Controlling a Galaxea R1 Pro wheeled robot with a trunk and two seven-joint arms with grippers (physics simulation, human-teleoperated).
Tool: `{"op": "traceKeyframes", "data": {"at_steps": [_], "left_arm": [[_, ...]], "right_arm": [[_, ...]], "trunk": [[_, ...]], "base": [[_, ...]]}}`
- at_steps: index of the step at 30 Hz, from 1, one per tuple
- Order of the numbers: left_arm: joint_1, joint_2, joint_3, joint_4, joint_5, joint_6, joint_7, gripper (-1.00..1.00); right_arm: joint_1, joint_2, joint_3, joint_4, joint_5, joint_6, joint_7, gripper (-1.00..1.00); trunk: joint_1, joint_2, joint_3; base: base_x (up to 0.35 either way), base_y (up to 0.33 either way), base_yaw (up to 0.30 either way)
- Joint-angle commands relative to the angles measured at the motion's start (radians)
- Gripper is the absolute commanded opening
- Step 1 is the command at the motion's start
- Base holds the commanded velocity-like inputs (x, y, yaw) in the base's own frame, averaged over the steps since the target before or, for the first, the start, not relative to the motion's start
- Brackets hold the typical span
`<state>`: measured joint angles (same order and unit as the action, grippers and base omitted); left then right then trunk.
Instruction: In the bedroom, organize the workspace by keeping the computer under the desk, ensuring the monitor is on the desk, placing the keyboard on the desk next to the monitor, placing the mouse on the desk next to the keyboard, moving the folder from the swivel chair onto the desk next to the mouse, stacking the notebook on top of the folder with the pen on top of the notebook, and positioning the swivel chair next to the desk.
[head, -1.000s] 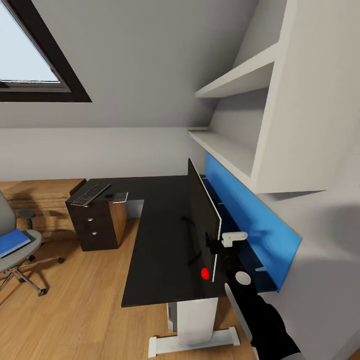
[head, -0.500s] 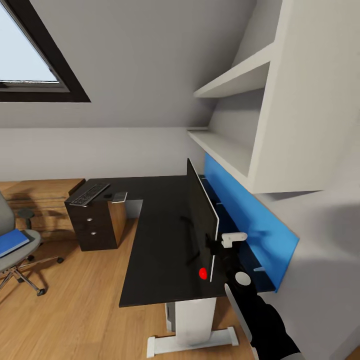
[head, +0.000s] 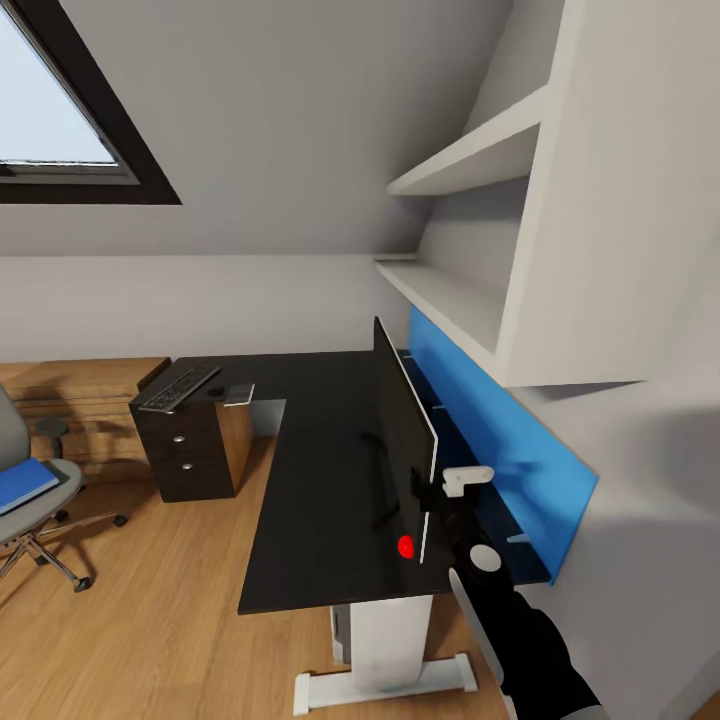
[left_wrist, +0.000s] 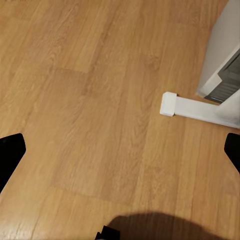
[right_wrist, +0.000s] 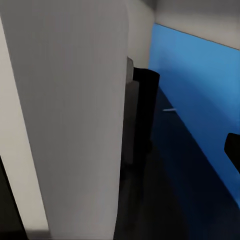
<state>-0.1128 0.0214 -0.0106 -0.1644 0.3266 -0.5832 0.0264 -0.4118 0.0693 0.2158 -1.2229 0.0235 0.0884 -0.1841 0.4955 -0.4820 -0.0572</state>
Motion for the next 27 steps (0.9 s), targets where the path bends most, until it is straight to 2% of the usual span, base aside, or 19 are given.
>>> {"op": "traceKeyframes", "data": {"at_steps": [1,7,16,27], "left_arm": [[-0.001,0.000,-0.002,0.000,0.000,-0.003,0.003,1.00],[-0.001,0.000,-0.001,0.000,0.000,-0.004,0.003,1.00],[-0.001,0.000,-0.002,0.000,0.000,-0.004,0.003,1.00],[-0.001,0.000,-0.002,0.000,0.000,-0.004,0.003,1.00]], "right_arm": [[-0.001,0.000,0.002,-0.001,0.003,0.007,-0.006,1.00],[-0.001,0.000,0.003,0.008,0.003,0.007,-0.005,1.00],[-0.001,0.000,0.004,0.009,0.003,0.007,-0.005,1.00],[-0.001,0.000,0.004,0.010,0.003,0.007,-0.005,1.00]], "trunk": [[0.001,-0.002,-0.002],[0.001,-0.002,-0.002],[0.001,-0.002,-0.002],[0.001,-0.002,-0.002]], "base": [[0.000,0.000,0.000],[0.000,0.030,0.000],[0.000,0.164,0.000],[0.000,0.020,0.000]]}}
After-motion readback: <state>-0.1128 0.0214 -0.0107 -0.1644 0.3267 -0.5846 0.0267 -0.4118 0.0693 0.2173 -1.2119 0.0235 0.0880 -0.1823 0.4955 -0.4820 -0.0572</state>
